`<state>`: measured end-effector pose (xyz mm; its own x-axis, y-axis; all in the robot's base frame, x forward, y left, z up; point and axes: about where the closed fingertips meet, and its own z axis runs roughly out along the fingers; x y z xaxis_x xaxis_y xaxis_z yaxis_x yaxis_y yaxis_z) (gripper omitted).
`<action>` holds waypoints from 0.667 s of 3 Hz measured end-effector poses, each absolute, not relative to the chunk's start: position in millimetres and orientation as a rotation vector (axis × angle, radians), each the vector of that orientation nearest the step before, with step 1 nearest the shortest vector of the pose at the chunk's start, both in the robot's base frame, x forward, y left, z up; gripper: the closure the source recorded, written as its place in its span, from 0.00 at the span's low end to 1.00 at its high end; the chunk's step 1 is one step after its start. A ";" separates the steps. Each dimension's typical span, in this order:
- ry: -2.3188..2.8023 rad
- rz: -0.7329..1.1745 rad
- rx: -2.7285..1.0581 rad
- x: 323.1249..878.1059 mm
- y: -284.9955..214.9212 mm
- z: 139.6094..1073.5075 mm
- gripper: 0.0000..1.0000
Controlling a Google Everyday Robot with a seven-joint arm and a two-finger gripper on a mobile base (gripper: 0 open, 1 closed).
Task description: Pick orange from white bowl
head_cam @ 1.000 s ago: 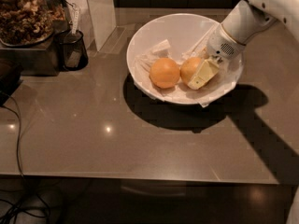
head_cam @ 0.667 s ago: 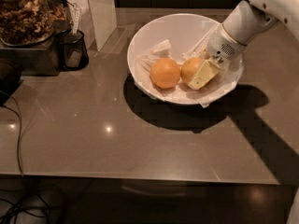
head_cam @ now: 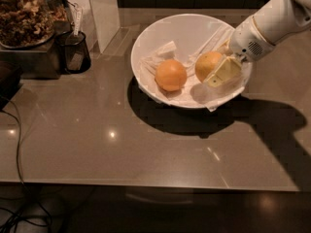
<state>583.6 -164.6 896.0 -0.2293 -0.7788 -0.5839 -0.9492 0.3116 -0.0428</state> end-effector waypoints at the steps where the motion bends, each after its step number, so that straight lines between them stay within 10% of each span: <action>1: 1.956 0.427 -1.486 561.4 -175.0 934.4 1.00; 2: 1.863 0.372 -1.444 529.0 -190.3 973.6 1.00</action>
Offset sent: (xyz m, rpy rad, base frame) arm -0.1004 -0.0532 0.1305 0.1466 -0.3423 -0.0270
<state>529.0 -190.3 973.6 -0.0954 -0.7096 -0.6982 -0.9232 0.3253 -0.2046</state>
